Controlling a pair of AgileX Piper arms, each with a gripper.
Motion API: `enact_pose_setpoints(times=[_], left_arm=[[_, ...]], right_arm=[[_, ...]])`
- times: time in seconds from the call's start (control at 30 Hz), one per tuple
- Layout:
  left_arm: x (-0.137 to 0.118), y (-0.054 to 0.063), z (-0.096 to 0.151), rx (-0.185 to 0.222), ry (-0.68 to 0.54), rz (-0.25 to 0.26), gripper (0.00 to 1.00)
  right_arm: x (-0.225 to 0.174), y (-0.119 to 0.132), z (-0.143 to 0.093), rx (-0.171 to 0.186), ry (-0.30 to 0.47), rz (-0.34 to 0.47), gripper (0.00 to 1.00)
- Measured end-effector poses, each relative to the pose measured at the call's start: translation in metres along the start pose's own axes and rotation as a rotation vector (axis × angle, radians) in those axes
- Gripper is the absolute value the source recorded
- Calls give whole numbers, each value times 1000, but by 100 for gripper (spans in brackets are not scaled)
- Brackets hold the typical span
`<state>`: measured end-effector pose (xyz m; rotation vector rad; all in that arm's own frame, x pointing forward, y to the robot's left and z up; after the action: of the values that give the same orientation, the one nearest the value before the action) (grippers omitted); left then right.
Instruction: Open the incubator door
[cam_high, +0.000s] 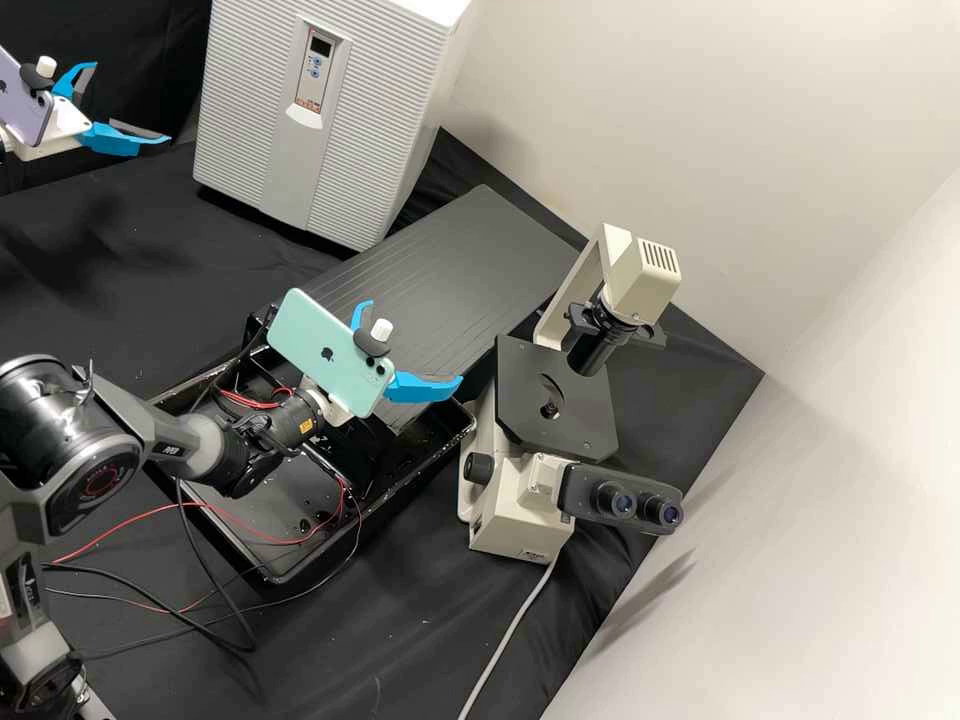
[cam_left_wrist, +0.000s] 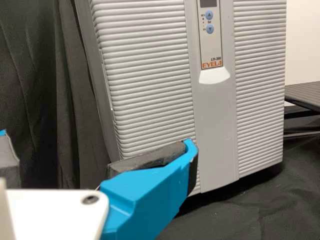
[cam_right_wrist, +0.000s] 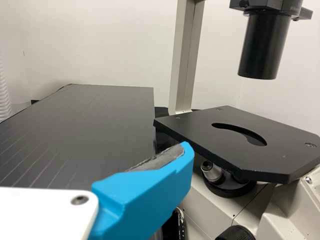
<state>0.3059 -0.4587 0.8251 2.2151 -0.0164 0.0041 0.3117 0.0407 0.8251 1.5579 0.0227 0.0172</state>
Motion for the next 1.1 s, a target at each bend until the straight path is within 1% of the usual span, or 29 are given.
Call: enact_pose_setpoints(times=[0.53,0.57,0.6,0.7,0.87,0.93,1.0,1.1], left_arm=[[0,0,0,1,-1,0,100],[0,0,1,4,-8,-1,100],[0,0,0,-5,-14,-2,100],[3,1,-2,-9,-77,-10,100],[21,7,-15,-27,-125,-1,100],[30,9,-19,-44,-136,4,100],[39,9,-21,-45,-150,4,100],[51,6,-25,-48,-166,-4,100]], right_arm=[[0,0,0,0,0,0,100],[0,0,0,0,0,0,100],[0,0,0,0,0,0,100],[0,0,0,0,0,0,100],[0,0,0,0,0,0,100],[0,0,0,0,0,0,100],[0,0,0,0,0,0,100],[0,0,0,0,0,0,100]])
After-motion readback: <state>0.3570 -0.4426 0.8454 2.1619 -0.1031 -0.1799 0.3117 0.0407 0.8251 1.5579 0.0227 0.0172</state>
